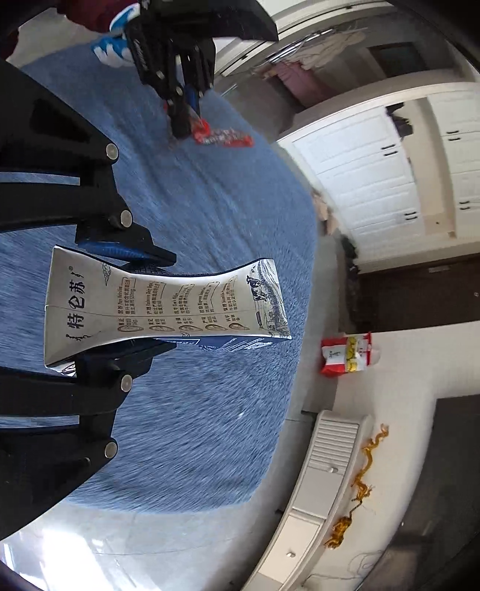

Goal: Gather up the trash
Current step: 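Carry both items to the white bin and open both tools to drop them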

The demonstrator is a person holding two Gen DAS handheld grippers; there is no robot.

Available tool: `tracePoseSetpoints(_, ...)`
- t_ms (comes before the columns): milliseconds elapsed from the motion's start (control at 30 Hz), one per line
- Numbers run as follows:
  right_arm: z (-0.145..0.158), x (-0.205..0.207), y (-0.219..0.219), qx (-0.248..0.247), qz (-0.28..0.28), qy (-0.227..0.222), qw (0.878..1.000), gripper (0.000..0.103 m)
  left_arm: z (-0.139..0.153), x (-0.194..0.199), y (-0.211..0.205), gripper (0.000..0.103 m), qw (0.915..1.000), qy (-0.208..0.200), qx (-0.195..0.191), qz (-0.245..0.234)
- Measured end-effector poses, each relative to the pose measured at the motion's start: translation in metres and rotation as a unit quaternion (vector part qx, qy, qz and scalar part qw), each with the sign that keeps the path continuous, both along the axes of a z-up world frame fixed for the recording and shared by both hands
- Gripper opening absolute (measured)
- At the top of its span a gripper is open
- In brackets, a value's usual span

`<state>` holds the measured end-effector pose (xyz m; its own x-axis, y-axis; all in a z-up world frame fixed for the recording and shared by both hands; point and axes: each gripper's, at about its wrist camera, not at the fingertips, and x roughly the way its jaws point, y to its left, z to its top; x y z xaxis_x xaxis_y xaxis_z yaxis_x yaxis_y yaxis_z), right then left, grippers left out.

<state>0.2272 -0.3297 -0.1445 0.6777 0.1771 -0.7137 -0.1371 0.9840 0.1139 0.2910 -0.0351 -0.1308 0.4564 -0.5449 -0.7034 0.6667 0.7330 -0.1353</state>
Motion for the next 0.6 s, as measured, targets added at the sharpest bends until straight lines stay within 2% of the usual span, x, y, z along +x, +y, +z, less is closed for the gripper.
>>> tracePoseSetpoints(167, 0.019, -0.064, -0.012, 0.01, -0.036, -0.025, 0.999, 0.038, 0.016, -0.031, 0.003, 0.01, 0.9998, -0.001, -0.018, -0.009)
tracePoseSetpoints(367, 0.033, -0.149, -0.048, -0.001, -0.11, -0.042, 0.993, 0.038, 0.034, -0.074, -0.011, 0.009, 0.9989, -0.016, -0.024, -0.037)
tracePoseSetpoints(500, 0.031, -0.205, -0.076, -0.001, -0.167, -0.04, 0.985, 0.038, 0.045, -0.102, -0.039, 0.009, 0.9968, -0.022, -0.025, -0.073)
tracePoseSetpoints(600, 0.024, -0.24, -0.102, 0.007, -0.212, -0.037, 0.976, 0.038, 0.055, -0.124, -0.079, 0.009, 0.9932, -0.026, -0.022, -0.112)
